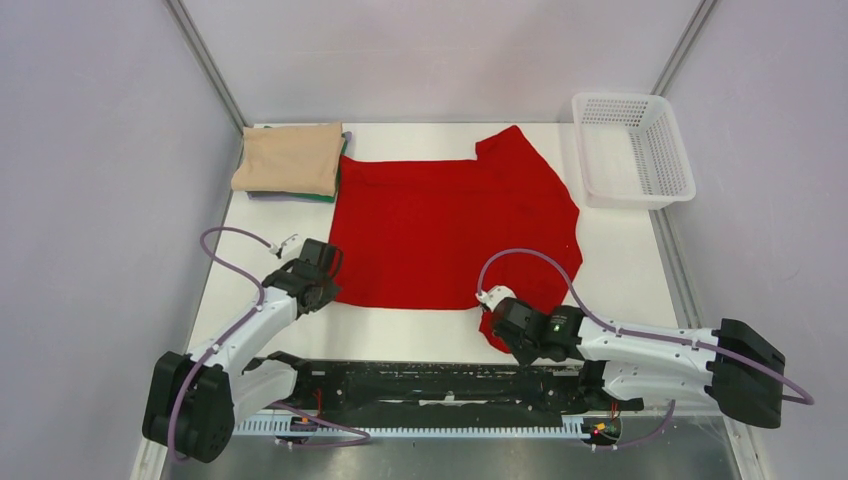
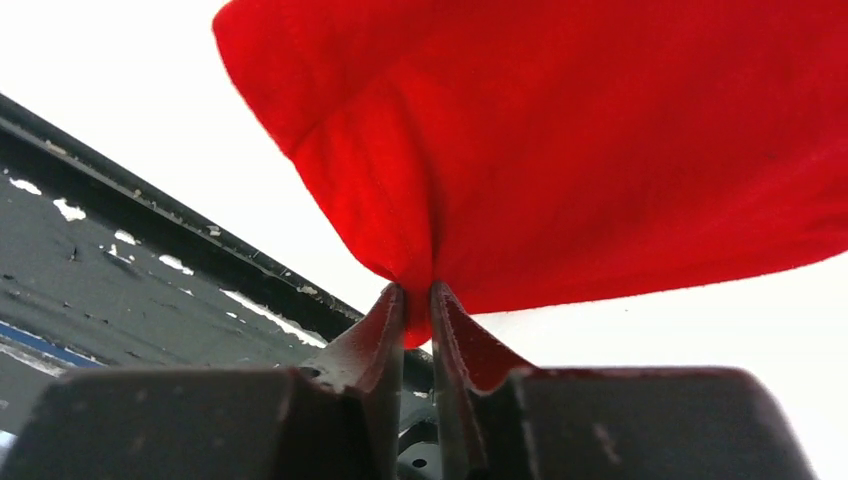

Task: Fold and stack the t-shirts
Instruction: Grab the side of the flattened tshirt closest away from the robot with both arms

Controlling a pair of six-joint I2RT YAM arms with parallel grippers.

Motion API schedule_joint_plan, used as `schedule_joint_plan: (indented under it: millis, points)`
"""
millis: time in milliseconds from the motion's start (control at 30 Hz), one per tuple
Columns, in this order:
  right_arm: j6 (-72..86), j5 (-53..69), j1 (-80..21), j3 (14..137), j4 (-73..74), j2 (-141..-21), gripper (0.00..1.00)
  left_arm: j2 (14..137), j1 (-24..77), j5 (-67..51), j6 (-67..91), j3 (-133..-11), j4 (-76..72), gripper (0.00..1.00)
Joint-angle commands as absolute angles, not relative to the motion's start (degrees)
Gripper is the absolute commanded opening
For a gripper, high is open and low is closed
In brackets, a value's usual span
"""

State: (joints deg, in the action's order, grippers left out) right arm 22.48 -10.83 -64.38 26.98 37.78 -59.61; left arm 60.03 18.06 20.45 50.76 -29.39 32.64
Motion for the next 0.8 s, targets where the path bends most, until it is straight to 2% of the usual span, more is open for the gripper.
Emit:
schedule_joint_plan:
  millis: [0,100,267,467,600,767]
  points:
    - [23.4,-13.7,-64.4,27.1,39.8,-58.6,0.12,58.7,17.8,20.1,49.5,-29.0,31.8,0.02]
    - [24.6,-11.9,-65.1,27.6,43.9,-57.9,0.00,58.2,17.9,20.5,50.3,-29.7,34.5,0.02]
    - [28.8,-6.6,-70.8,30.7,51.7,-56.2,0.00,54.0,17.9,21.9,54.3,-29.3,41.4,0.02]
    - [33.1,-4.5,-76.1,30.8,53.9,-55.4,0.00,43.4,18.8,19.7,58.2,-25.4,46.5,0.02]
    - [35.1,-9.1,-76.7,31.9,54.1,-54.6,0.00,39.3,19.8,19.8,59.7,-24.4,47.3,0.02]
    - [36.9,-17.4,-76.6,35.1,52.5,-52.5,0.00,40.0,19.9,18.5,58.2,-26.9,46.4,0.02]
